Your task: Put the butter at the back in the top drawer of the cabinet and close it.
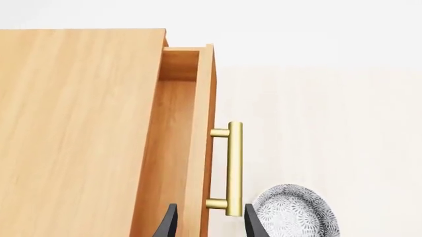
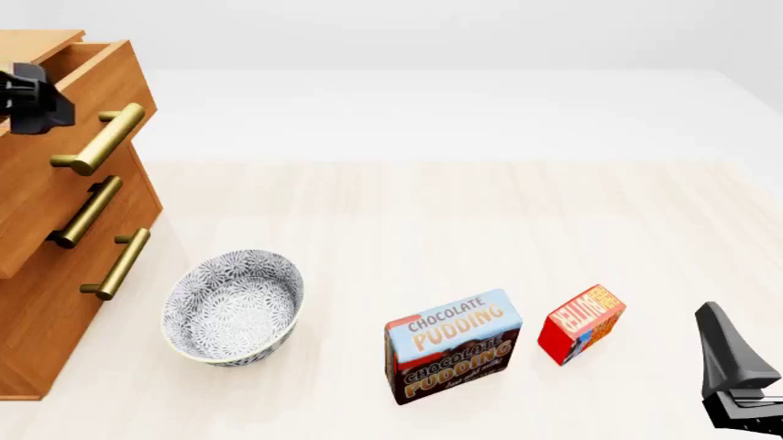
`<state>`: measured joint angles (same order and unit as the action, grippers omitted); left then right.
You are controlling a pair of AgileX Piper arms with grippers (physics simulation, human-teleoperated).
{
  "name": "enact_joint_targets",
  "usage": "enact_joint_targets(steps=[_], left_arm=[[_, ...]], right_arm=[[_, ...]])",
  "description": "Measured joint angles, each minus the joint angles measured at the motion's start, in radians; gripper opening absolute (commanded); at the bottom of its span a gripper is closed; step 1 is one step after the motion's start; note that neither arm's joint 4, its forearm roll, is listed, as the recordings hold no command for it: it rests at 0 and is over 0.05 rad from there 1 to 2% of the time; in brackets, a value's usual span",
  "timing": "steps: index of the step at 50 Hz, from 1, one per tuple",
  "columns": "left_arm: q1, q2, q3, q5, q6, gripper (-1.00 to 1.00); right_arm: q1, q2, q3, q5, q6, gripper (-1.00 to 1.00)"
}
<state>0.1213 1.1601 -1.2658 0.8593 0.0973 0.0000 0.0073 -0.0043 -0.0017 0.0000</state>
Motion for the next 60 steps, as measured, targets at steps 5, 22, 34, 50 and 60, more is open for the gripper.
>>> enact_joint_targets(steps=[5,22,34,50,60], left_arm=[[0.001,0.008,0.009,-0.008,-0.002,1.0],[0.014,0.029,0.041,-0.036,-0.007,1.0],[0.015,0.037,0.058,-0.05,-0.01,1.0],[0.013,0.044,0.08,-0.07,-0.011,1.0],[0.011,0.043,0.085,-0.081,-0.013,1.0]], right_arm=[[0.0,0.0,0.0,0.0,0.0,1.0],[0.0,0.0,0.0,0.0,0.0,1.0],[0.0,0.0,0.0,0.0,0.0,1.0],[0.0,0.0,0.0,0.0,0.0,1.0],[0.0,0.0,0.0,0.0,0.0,1.0]])
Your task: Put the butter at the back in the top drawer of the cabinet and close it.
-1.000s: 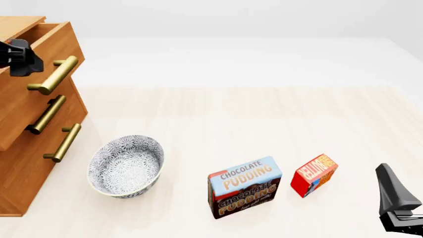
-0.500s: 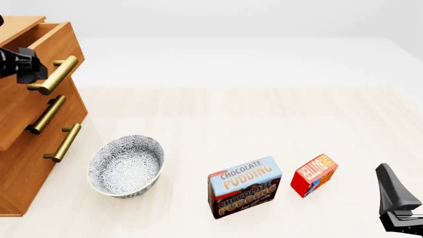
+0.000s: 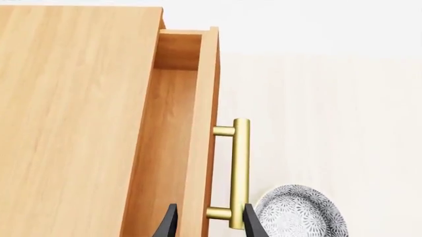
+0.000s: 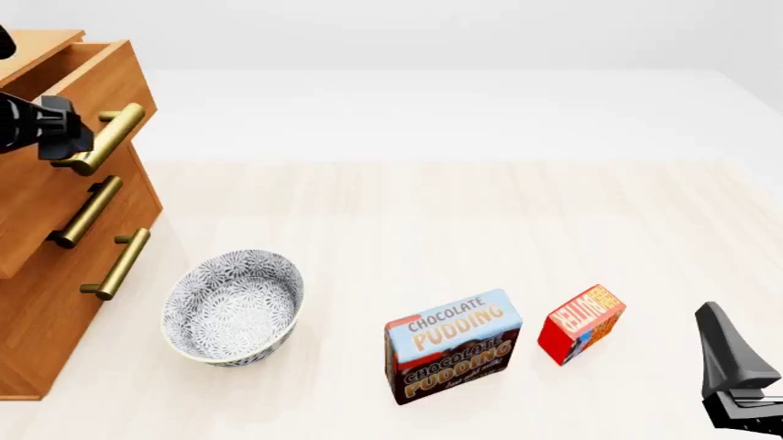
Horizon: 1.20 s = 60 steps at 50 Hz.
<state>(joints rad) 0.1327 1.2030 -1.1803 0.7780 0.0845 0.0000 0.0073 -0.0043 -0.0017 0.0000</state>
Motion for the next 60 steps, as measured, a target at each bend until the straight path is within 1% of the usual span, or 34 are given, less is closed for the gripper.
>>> enact_joint_targets(steps=[24,60], left_arm=[[-0.008,0.0,0.01,-0.026,0.001,1.0],[-0.054,-0.004,0.026,-0.053,-0.016,1.0]], right_arm=[[0.0,0.0,0.0,0.0,0.0,1.0],[0.0,0.0,0.0,0.0,0.0,1.0]])
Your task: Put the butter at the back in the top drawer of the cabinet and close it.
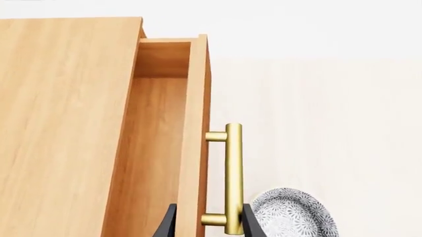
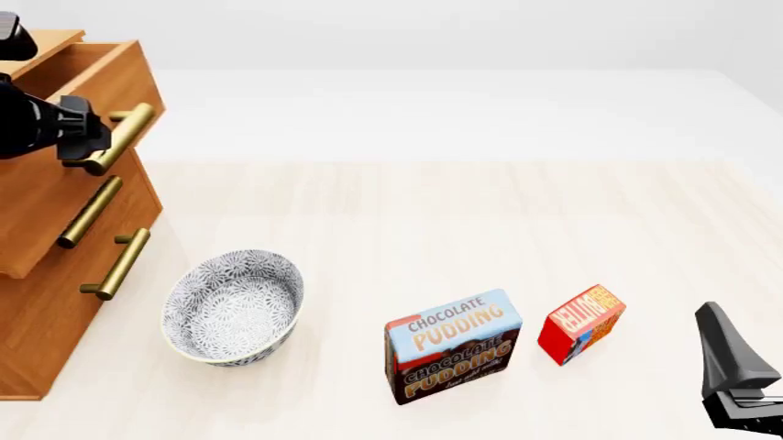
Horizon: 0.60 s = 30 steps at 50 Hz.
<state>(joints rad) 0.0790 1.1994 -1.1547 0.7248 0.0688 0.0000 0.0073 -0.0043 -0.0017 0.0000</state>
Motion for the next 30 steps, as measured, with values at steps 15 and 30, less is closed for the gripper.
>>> enact_joint_targets(steps=[15,30], left_arm=[[-0.04,0.003,-0.001,0.002,-0.018,1.0],[-0.107,0.018,-0.017,0.016,-0.059,1.0]], right_arm=[[0.0,0.0,0.0,0.0,0.0,1.0],[0.0,0.0,0.0,0.0,0.0,1.0]])
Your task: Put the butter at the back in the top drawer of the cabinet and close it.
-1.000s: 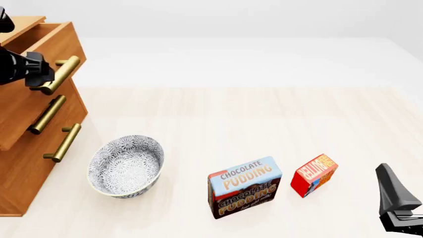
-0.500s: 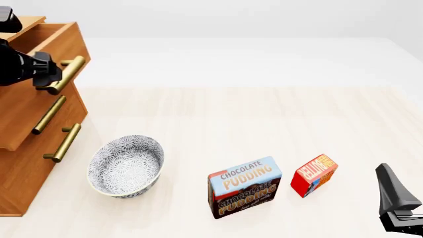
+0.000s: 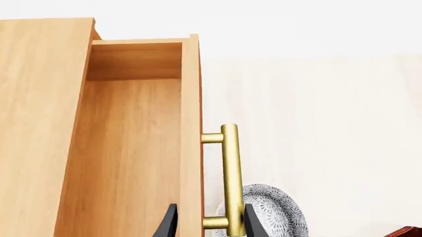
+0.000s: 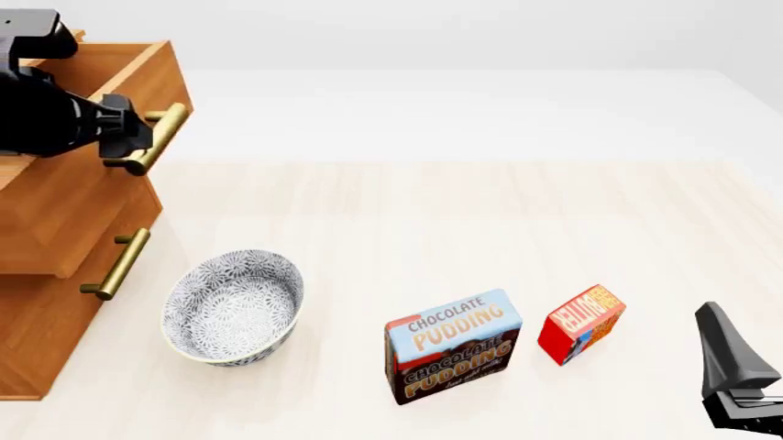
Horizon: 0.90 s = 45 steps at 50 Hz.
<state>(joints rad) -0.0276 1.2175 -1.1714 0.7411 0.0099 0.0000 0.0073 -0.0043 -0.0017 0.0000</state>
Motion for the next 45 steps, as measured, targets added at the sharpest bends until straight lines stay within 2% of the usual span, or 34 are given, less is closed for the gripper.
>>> enact_joint_targets(steps=[45], left_arm=[[-0.117,0.039,-0.034,0.014,-0.052,1.0]], right_arm=[[0.0,0.0,0.0,0.0,0.0,1.0]])
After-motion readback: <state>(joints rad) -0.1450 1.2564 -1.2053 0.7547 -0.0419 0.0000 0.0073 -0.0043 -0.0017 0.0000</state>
